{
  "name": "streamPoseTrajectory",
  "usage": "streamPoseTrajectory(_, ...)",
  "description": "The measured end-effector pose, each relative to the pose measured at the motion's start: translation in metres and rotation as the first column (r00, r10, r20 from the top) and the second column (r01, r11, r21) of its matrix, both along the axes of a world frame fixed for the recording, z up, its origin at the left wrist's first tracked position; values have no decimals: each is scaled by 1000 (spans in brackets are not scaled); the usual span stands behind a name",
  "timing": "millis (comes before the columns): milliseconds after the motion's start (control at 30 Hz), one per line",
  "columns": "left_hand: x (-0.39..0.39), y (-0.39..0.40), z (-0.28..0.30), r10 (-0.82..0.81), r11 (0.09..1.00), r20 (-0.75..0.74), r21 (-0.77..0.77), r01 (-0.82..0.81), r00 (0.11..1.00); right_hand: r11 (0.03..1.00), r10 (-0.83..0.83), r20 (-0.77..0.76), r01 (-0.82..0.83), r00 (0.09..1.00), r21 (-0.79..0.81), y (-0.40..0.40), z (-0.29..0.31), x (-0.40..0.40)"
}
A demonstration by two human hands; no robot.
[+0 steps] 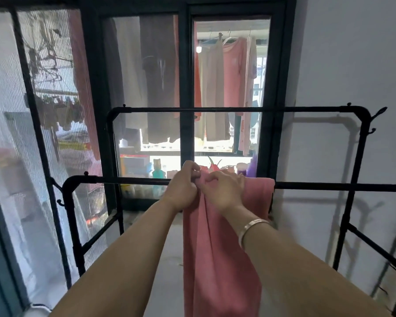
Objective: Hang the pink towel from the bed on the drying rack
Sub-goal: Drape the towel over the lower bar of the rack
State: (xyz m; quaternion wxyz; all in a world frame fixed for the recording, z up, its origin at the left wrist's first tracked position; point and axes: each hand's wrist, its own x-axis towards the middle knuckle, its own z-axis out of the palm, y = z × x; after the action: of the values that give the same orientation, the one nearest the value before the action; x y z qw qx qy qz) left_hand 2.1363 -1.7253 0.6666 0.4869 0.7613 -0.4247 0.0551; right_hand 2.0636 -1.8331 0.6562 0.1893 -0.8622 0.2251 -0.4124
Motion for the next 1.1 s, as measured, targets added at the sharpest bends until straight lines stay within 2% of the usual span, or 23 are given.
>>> streamPoseTrajectory(233, 5, -2, -6, 13, 1000, 44, -20, -12, 999, 997, -69, 20, 70, 997, -31, -1, 2, -1)
streamPoseTrajectory(333, 4, -7, -11, 69, 997, 131, -27, -66, 989, 999, -35, 51, 35, 998, -7, -5, 4, -11)
streamPoseTrajectory(400, 4, -10, -15, 101, 995, 192, -29, -97, 976, 999, -28, 128, 25, 991, 24, -11, 4, -18)
streamPoseTrajectory(533, 8, -13, -24, 108, 987, 440, 57, -148, 891, 994, -102, 261, 88, 960, 66, -27, 2, -35)
streamPoseTrajectory(600, 6, -17, -26, 130, 982, 480, 61, -181, 867, 993, -95, 298, 112, 950, -42, -28, -3, -40)
streamPoseTrajectory(667, 5, -20, -27, 176, 978, 478, 17, -209, 861, 966, -14, 255, 79, 967, -244, -26, -10, -40)
streamPoseTrajectory(767, 7, -19, -27, 186, 974, 545, 5, -226, 817, 804, -6, 66, 45, 998, -593, -38, -22, -41)
streamPoseTrajectory(833, 7, -18, -27, 190, 974, 563, -6, -226, 805, 711, -32, 75, 75, 997, -699, -47, -24, -44)
streamPoseTrajectory(933, 3, -20, -29, 205, 972, 562, -22, -233, 802, 663, -75, 129, 146, 989, -734, -54, -25, -49)
streamPoseTrajectory(1100, -1, -19, -29, 224, 952, 595, 37, -305, 772, 756, -171, 143, 223, 975, -615, -68, -25, -61)
